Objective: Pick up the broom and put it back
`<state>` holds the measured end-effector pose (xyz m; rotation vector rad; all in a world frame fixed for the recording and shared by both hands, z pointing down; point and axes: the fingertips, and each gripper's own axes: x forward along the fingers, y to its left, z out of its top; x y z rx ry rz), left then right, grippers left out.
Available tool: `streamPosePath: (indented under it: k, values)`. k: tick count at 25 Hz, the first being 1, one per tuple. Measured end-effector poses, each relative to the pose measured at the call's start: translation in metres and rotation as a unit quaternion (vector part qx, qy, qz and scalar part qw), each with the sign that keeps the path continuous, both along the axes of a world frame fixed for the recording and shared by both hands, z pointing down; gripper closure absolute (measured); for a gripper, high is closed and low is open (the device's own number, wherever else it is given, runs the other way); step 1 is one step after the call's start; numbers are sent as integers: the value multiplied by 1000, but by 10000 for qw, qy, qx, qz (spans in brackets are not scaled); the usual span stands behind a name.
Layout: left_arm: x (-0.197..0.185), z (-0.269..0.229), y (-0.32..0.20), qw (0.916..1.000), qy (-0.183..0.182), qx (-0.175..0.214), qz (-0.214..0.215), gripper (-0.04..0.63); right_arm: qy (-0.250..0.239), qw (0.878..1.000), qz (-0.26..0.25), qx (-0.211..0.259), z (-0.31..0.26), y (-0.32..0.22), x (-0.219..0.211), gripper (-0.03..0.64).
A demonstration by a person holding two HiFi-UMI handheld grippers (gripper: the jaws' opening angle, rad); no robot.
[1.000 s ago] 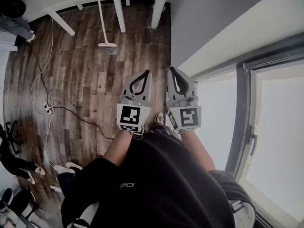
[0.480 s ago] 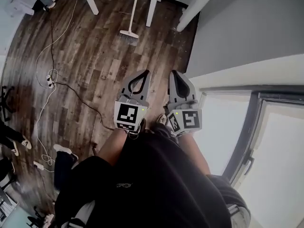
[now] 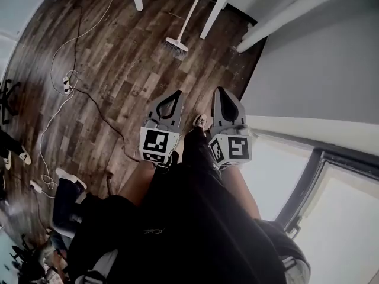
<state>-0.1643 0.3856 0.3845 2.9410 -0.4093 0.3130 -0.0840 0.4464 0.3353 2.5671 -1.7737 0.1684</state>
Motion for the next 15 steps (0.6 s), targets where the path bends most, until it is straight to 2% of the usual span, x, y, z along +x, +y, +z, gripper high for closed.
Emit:
streamPosePath:
  k: [5, 10, 15]
  values:
    - [51, 1, -30, 9990, -61, 169, -397, 595, -31, 9987, -473, 178, 0, -45, 56, 595]
    - [103, 1, -47, 9964, -116, -19, -839, 595, -224, 9960, -798, 338, -15, -76, 120, 595]
    - [131, 10, -55, 9926, -351, 11, -1160, 595, -443, 9919, -1141, 327, 4, -94, 151, 595]
